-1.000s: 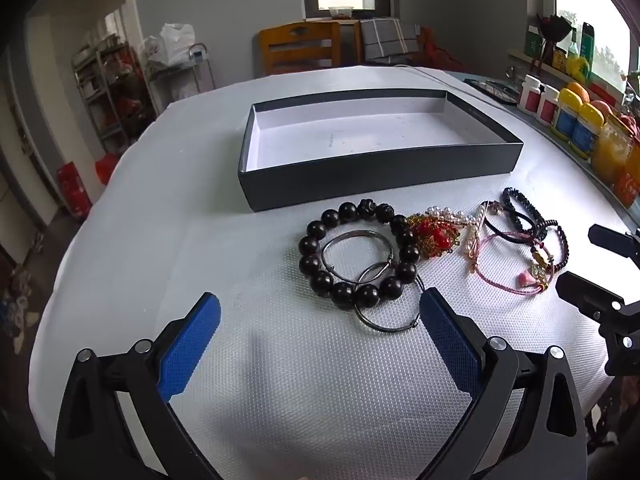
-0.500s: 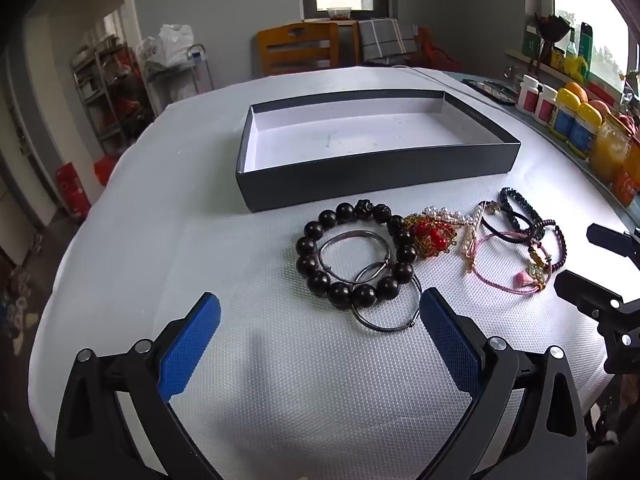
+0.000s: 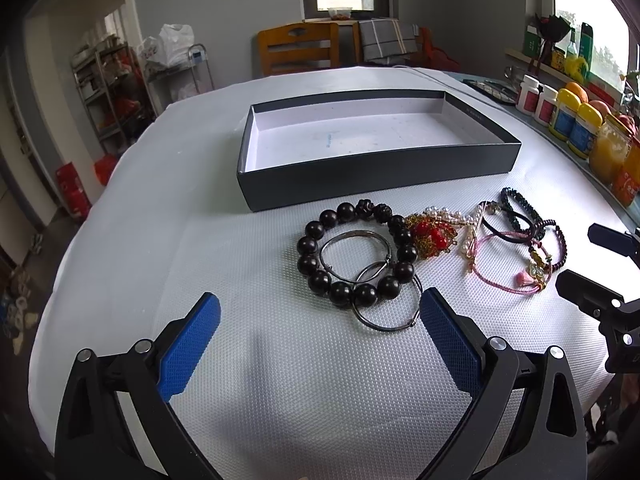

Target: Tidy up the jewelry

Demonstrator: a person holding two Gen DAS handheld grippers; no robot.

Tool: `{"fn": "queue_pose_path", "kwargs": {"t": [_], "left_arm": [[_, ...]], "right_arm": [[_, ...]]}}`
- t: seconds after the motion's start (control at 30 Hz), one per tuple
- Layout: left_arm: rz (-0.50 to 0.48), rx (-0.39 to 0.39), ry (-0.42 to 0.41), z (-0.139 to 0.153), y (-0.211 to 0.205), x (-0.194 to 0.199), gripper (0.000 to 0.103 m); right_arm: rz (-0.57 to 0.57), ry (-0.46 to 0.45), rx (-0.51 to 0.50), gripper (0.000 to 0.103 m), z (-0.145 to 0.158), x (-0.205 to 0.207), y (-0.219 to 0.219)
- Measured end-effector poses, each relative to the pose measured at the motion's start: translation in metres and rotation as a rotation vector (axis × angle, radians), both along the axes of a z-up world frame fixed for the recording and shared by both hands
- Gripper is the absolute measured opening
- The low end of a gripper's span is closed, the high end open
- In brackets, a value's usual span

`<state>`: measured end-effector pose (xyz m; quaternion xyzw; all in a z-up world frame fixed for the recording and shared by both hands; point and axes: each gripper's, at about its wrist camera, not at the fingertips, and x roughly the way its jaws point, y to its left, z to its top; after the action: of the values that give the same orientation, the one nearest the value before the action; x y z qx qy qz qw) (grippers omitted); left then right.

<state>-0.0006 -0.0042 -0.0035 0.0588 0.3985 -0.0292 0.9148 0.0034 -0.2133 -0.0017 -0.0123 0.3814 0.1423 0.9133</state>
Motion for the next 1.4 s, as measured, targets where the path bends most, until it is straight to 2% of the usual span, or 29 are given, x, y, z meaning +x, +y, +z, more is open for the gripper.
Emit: {"fn": "queue_pose_path", "kwargs": {"t": [1.4], "left_arm": [[-0.007,-0.001,0.002,0.0015,0.0023,-0.0028,0.101]], "right_arm": [[-0.005,-0.006,0.0,0.097,-0.0003,-0.001,-0.0009]]}}
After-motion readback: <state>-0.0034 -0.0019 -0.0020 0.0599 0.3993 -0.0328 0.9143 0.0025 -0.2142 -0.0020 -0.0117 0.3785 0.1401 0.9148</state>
